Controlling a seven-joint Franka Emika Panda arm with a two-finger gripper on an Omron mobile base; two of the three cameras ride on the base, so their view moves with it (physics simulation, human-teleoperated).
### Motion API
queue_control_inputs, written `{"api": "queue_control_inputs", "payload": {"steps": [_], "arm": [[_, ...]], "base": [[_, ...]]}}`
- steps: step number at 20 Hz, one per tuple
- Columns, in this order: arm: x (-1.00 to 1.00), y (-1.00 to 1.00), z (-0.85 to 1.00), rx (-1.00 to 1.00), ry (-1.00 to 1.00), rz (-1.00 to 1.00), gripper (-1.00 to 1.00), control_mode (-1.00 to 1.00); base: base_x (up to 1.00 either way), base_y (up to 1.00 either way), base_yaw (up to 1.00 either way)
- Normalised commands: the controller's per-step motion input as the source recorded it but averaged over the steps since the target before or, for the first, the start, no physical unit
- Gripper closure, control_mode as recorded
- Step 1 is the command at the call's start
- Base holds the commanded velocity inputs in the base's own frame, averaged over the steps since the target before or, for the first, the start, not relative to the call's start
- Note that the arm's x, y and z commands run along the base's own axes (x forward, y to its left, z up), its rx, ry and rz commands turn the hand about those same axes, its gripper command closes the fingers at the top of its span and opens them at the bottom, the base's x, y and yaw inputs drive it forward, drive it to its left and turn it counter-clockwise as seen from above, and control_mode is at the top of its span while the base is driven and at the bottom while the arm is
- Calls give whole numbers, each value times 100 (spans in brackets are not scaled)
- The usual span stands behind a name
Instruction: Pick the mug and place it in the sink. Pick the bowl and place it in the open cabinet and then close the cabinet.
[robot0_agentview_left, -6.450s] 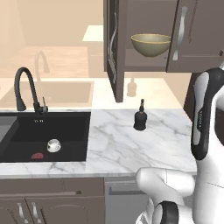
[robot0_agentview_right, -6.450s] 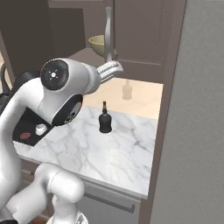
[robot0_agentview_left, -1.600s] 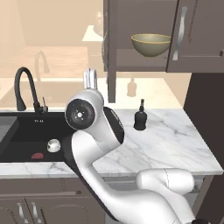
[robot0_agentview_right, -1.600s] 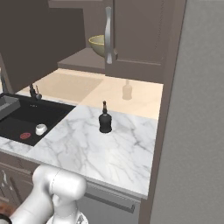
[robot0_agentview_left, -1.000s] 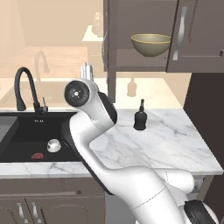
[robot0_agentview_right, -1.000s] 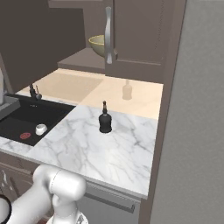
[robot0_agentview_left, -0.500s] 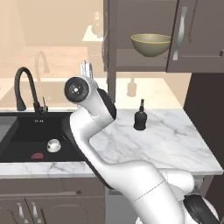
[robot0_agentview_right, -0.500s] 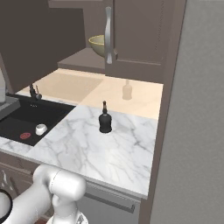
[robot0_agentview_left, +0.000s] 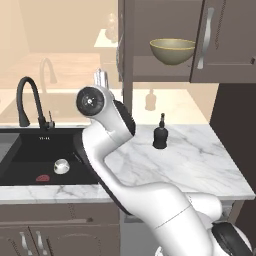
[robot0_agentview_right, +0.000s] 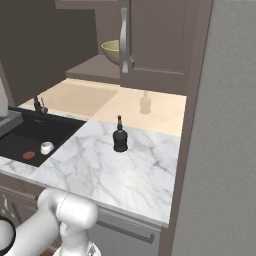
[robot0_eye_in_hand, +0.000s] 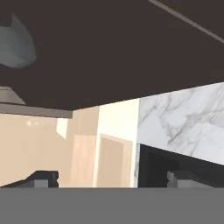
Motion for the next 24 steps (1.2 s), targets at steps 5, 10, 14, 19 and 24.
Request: {"api": "queue_control_inputs", "payload": {"steps": [5, 10, 14, 19, 24], "arm": [[0, -29, 0, 0, 0, -4, -100, -100], [-1, -33, 0, 0, 0, -4, -100, -100], [-10, -39, 0, 0, 0, -5, -100, -100], [-26, -43, 0, 0, -4, -6, -100, -100], [-19, -47, 0, 0, -6, -6, -100, -100]], "base": [[0, 0, 0], [0, 0, 0], [0, 0, 0], [0, 0, 0], [0, 0, 0]]}}
